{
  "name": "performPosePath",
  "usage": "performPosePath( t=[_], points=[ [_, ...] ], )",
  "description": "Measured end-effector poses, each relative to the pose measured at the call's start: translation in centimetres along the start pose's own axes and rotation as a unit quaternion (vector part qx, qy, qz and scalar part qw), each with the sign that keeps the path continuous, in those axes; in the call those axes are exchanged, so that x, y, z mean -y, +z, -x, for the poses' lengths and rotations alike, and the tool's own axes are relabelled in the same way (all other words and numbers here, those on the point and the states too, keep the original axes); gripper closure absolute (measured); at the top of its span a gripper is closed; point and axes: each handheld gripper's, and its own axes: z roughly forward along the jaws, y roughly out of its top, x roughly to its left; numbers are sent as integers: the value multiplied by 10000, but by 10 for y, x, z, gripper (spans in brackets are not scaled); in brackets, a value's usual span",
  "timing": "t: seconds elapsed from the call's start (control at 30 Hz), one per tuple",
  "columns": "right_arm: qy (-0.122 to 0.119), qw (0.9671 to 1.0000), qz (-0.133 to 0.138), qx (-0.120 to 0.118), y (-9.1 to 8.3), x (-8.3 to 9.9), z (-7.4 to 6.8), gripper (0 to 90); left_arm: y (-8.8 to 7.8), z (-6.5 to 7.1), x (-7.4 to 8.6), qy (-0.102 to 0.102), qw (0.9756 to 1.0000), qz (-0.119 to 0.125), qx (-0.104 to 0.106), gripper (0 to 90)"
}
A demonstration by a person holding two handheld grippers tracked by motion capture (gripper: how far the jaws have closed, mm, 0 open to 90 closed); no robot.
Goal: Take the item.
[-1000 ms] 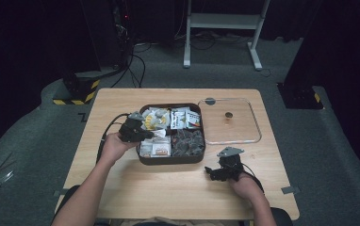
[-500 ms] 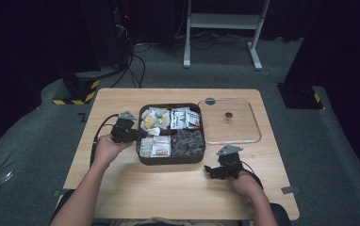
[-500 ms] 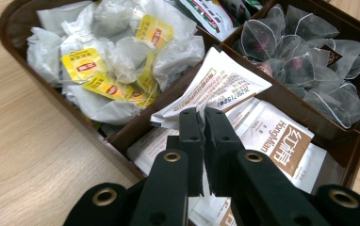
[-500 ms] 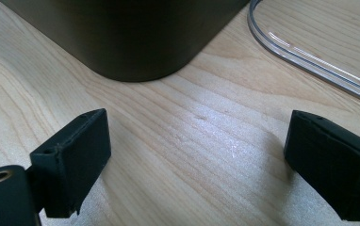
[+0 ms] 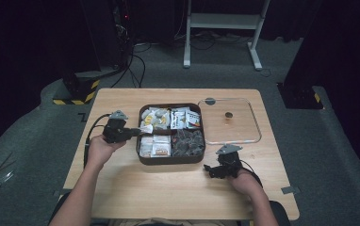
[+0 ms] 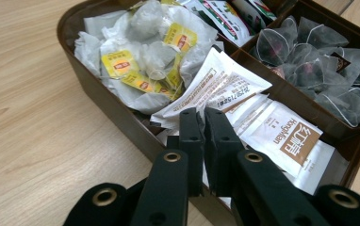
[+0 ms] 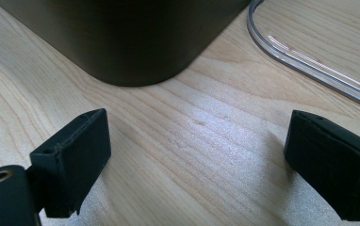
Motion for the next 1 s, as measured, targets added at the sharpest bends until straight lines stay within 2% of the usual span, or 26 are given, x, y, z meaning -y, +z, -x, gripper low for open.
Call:
performPosePath(
  t=[0.33, 0.57, 1.0],
  points=[
    [10, 10000, -9, 2, 0, 0, 0, 77, -15, -15, 6, -240, 9995, 139, -122, 867],
    [1, 10000, -8, 1, 0, 0, 0, 77, -22, -27, 11, -385, 9988, 123, -259, 867],
    [-1, 10000, -8, 4, 0, 0, 0, 77, -23, -49, 23, -730, 9965, 44, -408, 867]
  ],
)
